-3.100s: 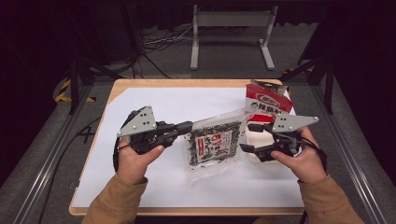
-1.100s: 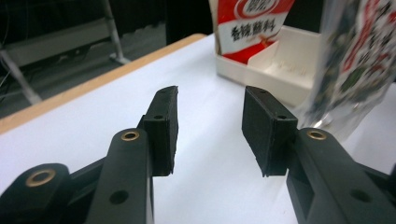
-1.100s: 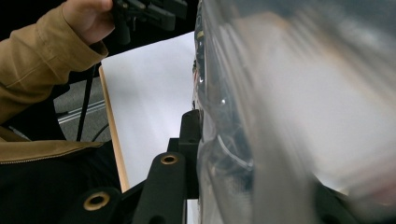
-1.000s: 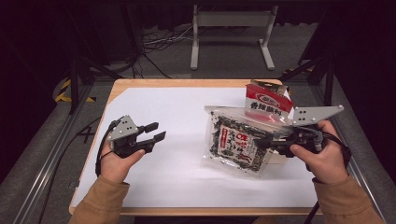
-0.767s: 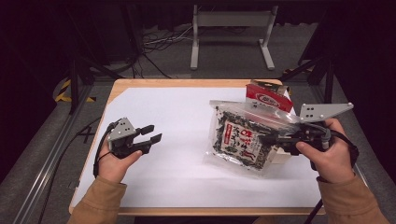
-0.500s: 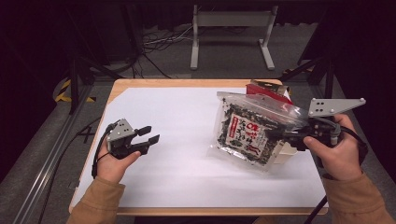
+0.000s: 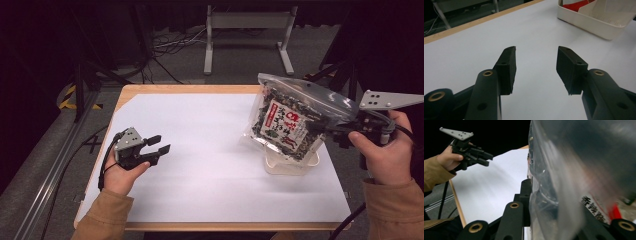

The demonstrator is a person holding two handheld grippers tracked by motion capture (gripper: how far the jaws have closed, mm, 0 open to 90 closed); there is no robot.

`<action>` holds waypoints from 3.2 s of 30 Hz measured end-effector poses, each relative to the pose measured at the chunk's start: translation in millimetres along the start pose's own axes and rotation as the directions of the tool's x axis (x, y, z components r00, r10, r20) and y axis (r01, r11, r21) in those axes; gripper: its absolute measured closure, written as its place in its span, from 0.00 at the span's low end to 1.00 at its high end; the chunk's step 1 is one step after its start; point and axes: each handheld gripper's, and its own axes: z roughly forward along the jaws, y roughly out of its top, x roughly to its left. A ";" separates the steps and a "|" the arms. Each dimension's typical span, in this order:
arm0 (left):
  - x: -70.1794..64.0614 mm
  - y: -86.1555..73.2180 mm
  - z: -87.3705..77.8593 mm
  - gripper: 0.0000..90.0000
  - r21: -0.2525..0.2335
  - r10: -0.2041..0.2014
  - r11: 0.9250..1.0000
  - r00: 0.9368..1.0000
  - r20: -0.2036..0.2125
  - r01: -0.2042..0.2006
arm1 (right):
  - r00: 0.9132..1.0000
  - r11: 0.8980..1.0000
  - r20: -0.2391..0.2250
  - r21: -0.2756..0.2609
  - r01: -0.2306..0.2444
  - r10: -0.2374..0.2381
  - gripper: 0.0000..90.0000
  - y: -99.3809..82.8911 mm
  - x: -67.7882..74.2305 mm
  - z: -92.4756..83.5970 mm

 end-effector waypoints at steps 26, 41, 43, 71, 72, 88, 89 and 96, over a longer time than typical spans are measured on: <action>0.5 -2.6 3.9 0.55 0.016 -0.004 1.000 1.000 -0.013 0.004 | 0.972 1.000 0.234 -0.021 0.022 -0.016 0.85 -11.1 -28.0 -7.9; -1.7 -4.5 9.1 0.53 0.032 0.004 0.999 1.000 -0.012 -0.004 | 0.974 0.998 0.224 0.053 -0.029 0.017 0.85 -33.6 -43.5 15.7; -2.2 -4.7 9.3 0.52 0.039 0.005 0.999 1.000 -0.009 -0.004 | 0.973 0.997 0.228 0.066 -0.037 0.021 0.85 -35.3 -45.3 17.4; -2.1 -6.3 8.7 0.51 0.047 0.007 0.999 1.000 -0.011 -0.007 | 0.979 0.981 0.197 0.169 -0.092 0.057 0.85 -56.3 -56.7 51.0; -2.2 -6.3 8.1 0.51 0.046 0.002 0.999 1.000 -0.012 -0.002 | 0.979 0.981 0.198 0.171 -0.089 0.055 0.85 -56.2 -56.4 52.2; -2.8 -8.2 10.3 0.49 0.053 -0.004 0.999 1.000 -0.012 0.005 | 0.974 0.980 0.195 0.132 -0.147 0.119 0.84 -85.8 -66.4 49.6; -2.2 -8.5 10.0 0.49 0.055 0.002 0.998 1.000 -0.015 -0.001 | 0.974 0.982 0.195 0.126 -0.143 0.117 0.84 -86.6 -67.2 49.4; -0.6 -17.0 6.1 0.48 0.063 -0.022 0.998 1.000 -0.013 0.023 | 0.966 0.988 0.243 0.107 -0.113 0.085 0.75 -88.4 -69.0 53.9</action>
